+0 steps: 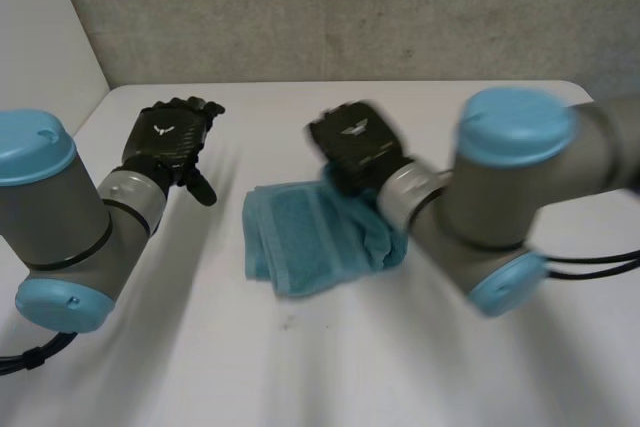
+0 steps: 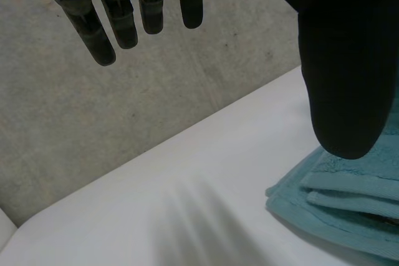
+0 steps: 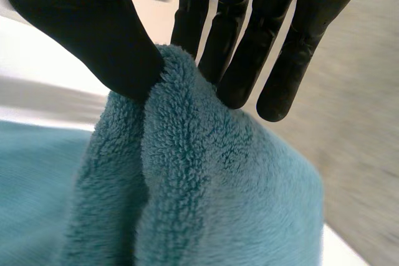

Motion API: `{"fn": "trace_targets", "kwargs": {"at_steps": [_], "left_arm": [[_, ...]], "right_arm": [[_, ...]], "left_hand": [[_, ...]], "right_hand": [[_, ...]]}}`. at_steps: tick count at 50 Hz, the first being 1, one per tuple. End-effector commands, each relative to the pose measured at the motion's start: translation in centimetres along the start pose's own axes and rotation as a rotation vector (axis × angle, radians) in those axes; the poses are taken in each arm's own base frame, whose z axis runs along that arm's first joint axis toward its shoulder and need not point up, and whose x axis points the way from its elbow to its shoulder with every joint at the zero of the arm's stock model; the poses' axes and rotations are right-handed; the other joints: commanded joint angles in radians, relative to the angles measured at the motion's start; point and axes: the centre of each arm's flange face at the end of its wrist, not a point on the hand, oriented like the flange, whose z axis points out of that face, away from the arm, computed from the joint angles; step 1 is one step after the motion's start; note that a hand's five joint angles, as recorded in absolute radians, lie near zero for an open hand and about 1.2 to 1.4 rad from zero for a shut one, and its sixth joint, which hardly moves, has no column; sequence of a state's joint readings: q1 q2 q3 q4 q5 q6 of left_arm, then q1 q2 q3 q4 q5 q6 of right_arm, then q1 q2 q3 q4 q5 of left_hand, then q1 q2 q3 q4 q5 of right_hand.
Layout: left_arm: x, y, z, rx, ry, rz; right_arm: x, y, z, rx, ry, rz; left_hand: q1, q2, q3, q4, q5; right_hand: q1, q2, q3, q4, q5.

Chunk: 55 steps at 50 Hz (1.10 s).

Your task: Fold the laundry

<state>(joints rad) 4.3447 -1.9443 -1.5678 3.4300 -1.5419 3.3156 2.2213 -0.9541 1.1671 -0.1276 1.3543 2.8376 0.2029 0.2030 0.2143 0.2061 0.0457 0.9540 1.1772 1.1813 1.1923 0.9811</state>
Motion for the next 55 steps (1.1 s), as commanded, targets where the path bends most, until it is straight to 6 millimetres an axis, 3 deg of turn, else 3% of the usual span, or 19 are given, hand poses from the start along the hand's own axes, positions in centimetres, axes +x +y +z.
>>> {"fn": "trace_targets", "kwargs": {"at_steps": [1,3,7,8,9,10,11,13,15,19,27,30,36,43,49,51,52,54,55], "left_arm": [[-1.3,-0.3,0.2,0.013,-0.076,-0.006],[-1.3,-0.4,0.3,0.017,-0.078,-0.007],[-1.2,-0.8,0.4,0.031,-0.075,-0.006],[-1.1,-0.9,0.4,0.035,-0.072,-0.006],[-1.0,-1.0,0.5,0.039,-0.070,-0.006],[-0.9,-1.1,0.5,0.044,-0.066,-0.005],[-0.8,-1.4,0.6,0.052,-0.063,-0.004],[-0.3,-1.8,0.9,0.064,-0.046,-0.003],[1.0,-2.6,1.1,0.090,-0.004,-0.009],[4.0,-3.1,1.2,0.108,0.090,-0.019],[8.0,-0.4,1.7,-0.037,0.203,-0.086],[8.5,1.4,1.7,-0.112,0.215,-0.090],[8.5,4.0,1.4,-0.203,0.210,-0.081],[7.2,5.4,1.1,-0.259,0.181,-0.062],[6.6,2.3,0.6,-0.180,0.183,0.018],[6.5,1.6,0.6,-0.161,0.181,0.024],[6.2,-0.5,0.3,-0.104,0.174,0.032],[6.0,-1.5,0.1,-0.078,0.169,0.031],[5.4,-4.7,-0.5,0.006,0.155,0.023]], "right_arm": [[-8.7,3.9,0.2,-0.074,-0.199,-0.012],[-9.5,5.3,0.2,-0.106,-0.211,-0.040],[-8.7,4.5,0.3,-0.089,-0.176,-0.047],[-8.1,3.4,0.3,-0.068,-0.154,-0.041],[-8.1,3.3,0.3,-0.068,-0.154,-0.041],[-7.6,2.5,0.1,-0.051,-0.138,-0.036],[-6.3,0.9,0.0,-0.022,-0.098,-0.017],[-3.2,-1.0,-0.3,0.013,-0.014,0.037],[-0.2,-2.5,-0.6,0.043,0.066,0.101],[2.7,-2.9,-0.9,0.052,0.130,0.198],[5.0,-0.4,-0.6,-0.036,0.161,0.310],[4.3,3.0,0.6,-0.118,0.117,0.334],[3.3,7.5,1.3,-0.250,0.052,0.381],[3.0,9.6,1.3,-0.337,0.031,0.400],[4.2,6.5,1.3,-0.279,0.041,0.388],[5.3,3.3,0.9,-0.206,0.067,0.364],[5.8,2.2,0.7,-0.180,0.076,0.358],[6.7,0.1,0.1,-0.130,0.100,0.343],[7.2,-1.0,-0.3,-0.105,0.113,0.335]], "left_hand": [[0.008,0.008,-0.004,0.004,-0.010],[0.008,0.008,-0.004,0.004,-0.010],[0.008,0.008,-0.004,0.004,-0.010],[0.008,0.008,-0.004,0.004,-0.010],[0.008,0.008,-0.004,0.004,-0.010],[0.008,0.008,-0.004,0.004,-0.010],[0.008,0.008,-0.004,0.004,-0.010],[0.011,0.010,-0.001,0.007,-0.007],[0.016,0.016,0.005,0.013,-0.001],[0.019,0.019,0.008,0.016,0.002],[0.022,0.022,0.011,0.019,0.005],[0.022,0.022,0.011,0.019,0.005],[0.022,0.022,0.011,0.019,0.005],[0.017,0.016,0.005,0.013,-0.001],[0.002,0.002,-0.010,-0.001,-0.016],[-0.001,-0.001,-0.013,-0.004,-0.018],[-0.001,-0.001,-0.013,-0.004,-0.018],[-0.001,-0.001,-0.013,-0.004,-0.018],[-0.007,-0.007,-0.018,-0.010,-0.024]], "right_hand": [[0.442,0.219,0.215,0.204,0.241],[0.442,0.219,0.215,0.204,0.241],[0.442,0.219,0.215,0.204,0.241],[-0.022,-0.245,-0.249,-0.260,-0.223],[-0.026,-0.250,-0.254,-0.265,-0.228],[-0.308,-0.532,-0.536,-0.547,-0.510],[-0.642,-0.866,-0.870,-0.881,-0.844],[-0.777,-1.000,-1.004,-1.015,-0.979],[-0.779,-1.003,-1.007,-1.018,-0.981],[-0.779,-1.003,-1.007,-1.018,-0.981],[-0.779,-1.003,-1.007,-1.018,-0.981],[-0.779,-1.003,-1.007,-1.018,-0.981],[-0.779,-1.003,-1.007,-1.018,-0.981],[-0.779,-1.003,-1.007,-1.018,-0.981],[-0.779,-1.003,-1.007,-1.018,-0.981],[-0.779,-1.003,-1.007,-1.018,-0.981],[-0.779,-1.003,-1.007,-1.018,-0.981],[-0.779,-1.003,-1.007,-1.018,-0.981],[-0.779,-1.003,-1.007,-1.018,-0.981]]}}
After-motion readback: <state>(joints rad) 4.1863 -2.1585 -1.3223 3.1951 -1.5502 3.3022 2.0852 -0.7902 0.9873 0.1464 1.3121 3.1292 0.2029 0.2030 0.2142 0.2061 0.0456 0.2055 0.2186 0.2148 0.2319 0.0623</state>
